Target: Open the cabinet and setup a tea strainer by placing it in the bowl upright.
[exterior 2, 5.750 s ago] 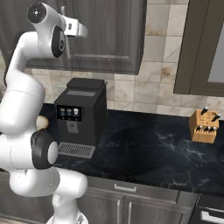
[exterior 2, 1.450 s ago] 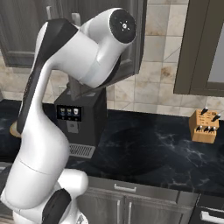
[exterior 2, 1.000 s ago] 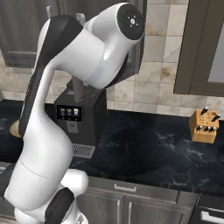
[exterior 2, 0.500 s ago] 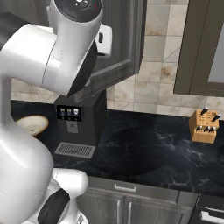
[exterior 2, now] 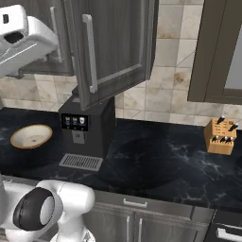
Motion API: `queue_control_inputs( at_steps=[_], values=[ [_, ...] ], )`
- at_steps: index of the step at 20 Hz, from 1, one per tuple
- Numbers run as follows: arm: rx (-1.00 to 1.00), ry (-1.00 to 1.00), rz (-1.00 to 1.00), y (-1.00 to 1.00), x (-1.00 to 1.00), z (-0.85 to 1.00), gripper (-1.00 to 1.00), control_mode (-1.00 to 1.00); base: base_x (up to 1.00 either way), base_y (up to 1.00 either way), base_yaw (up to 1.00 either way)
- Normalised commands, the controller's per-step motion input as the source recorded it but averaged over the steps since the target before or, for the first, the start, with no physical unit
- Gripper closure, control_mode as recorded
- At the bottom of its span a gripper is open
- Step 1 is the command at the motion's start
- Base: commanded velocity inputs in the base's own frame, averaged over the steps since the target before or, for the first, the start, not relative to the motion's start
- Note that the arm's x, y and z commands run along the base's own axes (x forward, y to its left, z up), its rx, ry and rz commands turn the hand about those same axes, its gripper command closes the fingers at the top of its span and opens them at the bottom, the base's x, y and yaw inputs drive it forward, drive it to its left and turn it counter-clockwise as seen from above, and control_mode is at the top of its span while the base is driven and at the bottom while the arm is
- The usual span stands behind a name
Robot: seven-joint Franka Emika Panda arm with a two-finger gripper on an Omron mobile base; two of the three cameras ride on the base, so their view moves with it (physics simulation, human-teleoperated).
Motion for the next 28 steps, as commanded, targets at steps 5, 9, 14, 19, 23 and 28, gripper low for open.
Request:
queue_control_inputs(
  at_steps=[5, 9, 14, 19, 23, 28],
  values=[
    [-0.47, 0.43, -0.22, 0.40, 0.21, -0.20, -1.00, -1.00, 0.00, 0.00, 0.00],
    [-0.53, 0.45, -0.15, 0.02, 0.59, -0.46, -1.00, -1.00, 0.00, 0.00, 0.00],
    [-0.25, 0.33, -0.02, -0.37, 0.41, -0.52, -1.00, -1.00, 0.00, 0.00, 0.00],
    [-0.13, 0.21, -0.02, -0.19, 0.55, -0.47, -1.00, -1.00, 0.00, 0.00, 0.00],
    [-0.08, 0.13, 0.00, -0.18, 0.55, -0.24, -1.00, -1.00, 0.00, 0.00, 0.00],
    [-0.06, 0.19, -0.04, -0.05, 0.60, -0.07, -1.00, -1.00, 0.00, 0.00, 0.00]
  ],
)
